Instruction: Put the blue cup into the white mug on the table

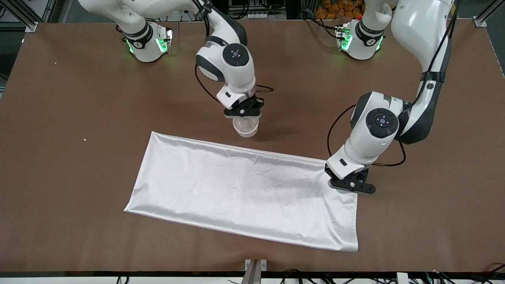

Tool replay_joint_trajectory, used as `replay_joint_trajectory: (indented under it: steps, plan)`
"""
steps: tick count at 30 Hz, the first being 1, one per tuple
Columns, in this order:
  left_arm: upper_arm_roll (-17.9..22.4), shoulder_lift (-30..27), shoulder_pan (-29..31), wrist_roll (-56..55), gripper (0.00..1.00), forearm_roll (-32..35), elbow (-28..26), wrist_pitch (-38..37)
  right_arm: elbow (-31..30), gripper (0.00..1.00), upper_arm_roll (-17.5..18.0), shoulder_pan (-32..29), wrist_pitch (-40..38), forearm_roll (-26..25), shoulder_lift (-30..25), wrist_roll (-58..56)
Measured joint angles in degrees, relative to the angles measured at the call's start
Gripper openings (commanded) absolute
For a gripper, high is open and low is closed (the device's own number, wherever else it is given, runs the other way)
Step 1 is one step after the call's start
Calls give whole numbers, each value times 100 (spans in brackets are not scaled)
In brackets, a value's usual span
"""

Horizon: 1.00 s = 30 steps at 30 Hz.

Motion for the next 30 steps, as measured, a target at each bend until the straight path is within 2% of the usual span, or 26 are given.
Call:
replay_joint_trajectory:
  steps: [14,22,30]
  plan:
    - [-36,-807,-67,-313,0,0,-882,-9,-430,0,208,348,34,-475,10,1040]
    - [-58,-1145,-105,-368,0,0,-1185,-74,-551,0,212,744,323,-1118,183,2077]
    - [-64,-1334,-123,-381,0,0,-1253,-252,-517,0,199,799,699,-1823,548,2806]
